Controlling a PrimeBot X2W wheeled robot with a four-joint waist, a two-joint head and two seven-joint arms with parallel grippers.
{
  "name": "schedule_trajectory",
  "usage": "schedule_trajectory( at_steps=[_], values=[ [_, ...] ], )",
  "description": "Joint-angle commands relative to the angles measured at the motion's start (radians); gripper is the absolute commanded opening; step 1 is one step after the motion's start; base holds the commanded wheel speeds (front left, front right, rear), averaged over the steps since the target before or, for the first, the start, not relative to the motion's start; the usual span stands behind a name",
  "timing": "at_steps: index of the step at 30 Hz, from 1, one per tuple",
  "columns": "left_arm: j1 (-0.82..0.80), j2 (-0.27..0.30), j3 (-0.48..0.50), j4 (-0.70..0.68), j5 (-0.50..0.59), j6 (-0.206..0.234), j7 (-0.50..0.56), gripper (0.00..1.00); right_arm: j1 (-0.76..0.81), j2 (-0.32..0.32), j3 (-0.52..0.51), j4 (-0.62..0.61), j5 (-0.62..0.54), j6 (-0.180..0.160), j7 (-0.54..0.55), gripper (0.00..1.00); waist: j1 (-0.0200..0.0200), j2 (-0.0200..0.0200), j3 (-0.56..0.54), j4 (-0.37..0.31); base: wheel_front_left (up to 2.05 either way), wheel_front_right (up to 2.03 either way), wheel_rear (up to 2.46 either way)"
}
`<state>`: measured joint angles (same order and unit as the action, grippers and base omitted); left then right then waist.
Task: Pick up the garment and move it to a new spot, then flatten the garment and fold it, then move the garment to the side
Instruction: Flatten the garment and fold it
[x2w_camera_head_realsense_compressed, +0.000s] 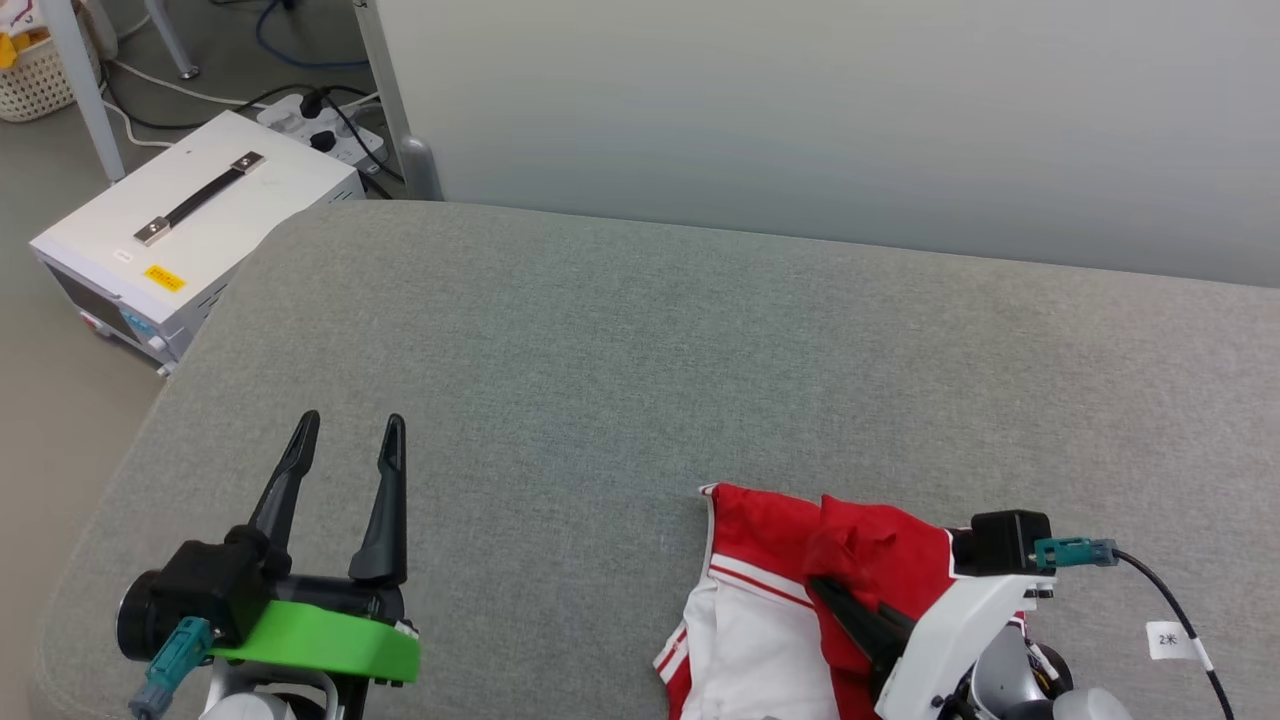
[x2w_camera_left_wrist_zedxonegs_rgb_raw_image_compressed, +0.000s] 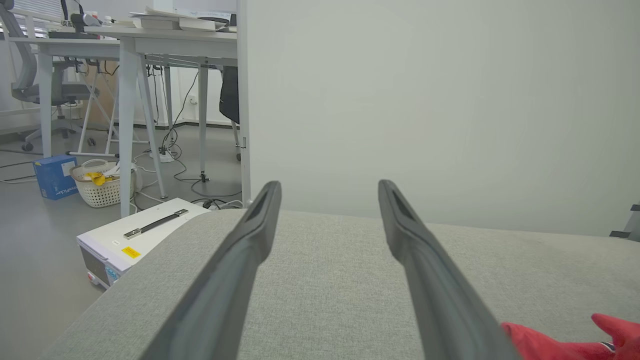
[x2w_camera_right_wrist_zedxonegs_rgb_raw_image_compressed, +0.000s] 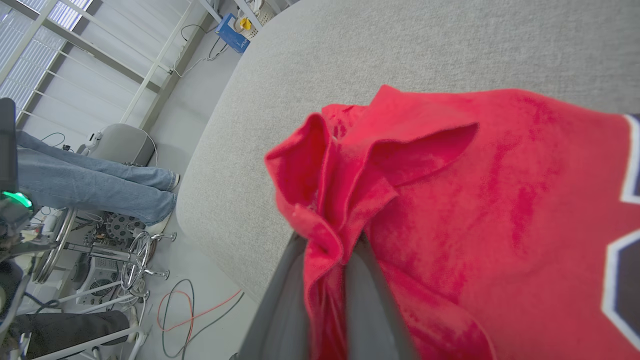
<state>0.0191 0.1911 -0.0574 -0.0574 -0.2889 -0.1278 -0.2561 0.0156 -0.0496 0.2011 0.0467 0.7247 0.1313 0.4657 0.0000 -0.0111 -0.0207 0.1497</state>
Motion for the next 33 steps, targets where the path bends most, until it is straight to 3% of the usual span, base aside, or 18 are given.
schedule_trajectory(
  at_steps=[1, 9, 10, 18, 24, 33],
  values=[
    [0.011, 0.004, -0.002, -0.003, 0.006, -0.003, -0.006, 1.00, -0.029, -0.001, 0.014, 0.023, 0.003, -0.001, -0.021, 0.00, 0.0000, 0.0111, 0.012, 0.012, 0.00, 0.00, 0.00],
    [-0.003, -0.002, -0.018, -0.002, 0.003, -0.003, -0.006, 1.00, -0.103, -0.001, 0.081, 0.182, -0.012, -0.001, -0.105, 0.00, 0.0000, 0.0111, 0.047, 0.045, 0.00, 0.00, 0.00],
    [-0.005, -0.002, -0.020, -0.002, 0.002, -0.003, -0.006, 1.00, -0.113, -0.001, 0.090, 0.200, -0.014, -0.001, -0.118, 1.00, 0.0000, 0.0111, 0.050, 0.048, 0.00, 0.00, 0.00],
    [-0.014, 0.001, -0.013, 0.008, -0.004, -0.003, -0.006, 1.00, -0.155, -0.001, 0.221, 0.229, 0.096, -0.001, -0.167, 1.00, 0.0000, 0.0111, 0.063, 0.055, 0.00, 0.00, 0.00],
    [-0.012, -0.004, -0.007, 0.014, -0.002, -0.003, -0.006, 1.00, -0.181, -0.001, 0.229, 0.222, 0.073, -0.001, -0.166, 1.00, 0.0000, 0.0111, 0.050, 0.045, 0.00, 0.00, 0.00],
    [-0.003, -0.009, -0.009, 0.011, -0.006, -0.003, -0.006, 1.00, -0.249, -0.034, 0.144, 0.100, -0.235, -0.001, -0.168, 1.00, 0.0000, 0.0111, 0.030, 0.006, 0.00, 0.00, 0.00]
  ],
)
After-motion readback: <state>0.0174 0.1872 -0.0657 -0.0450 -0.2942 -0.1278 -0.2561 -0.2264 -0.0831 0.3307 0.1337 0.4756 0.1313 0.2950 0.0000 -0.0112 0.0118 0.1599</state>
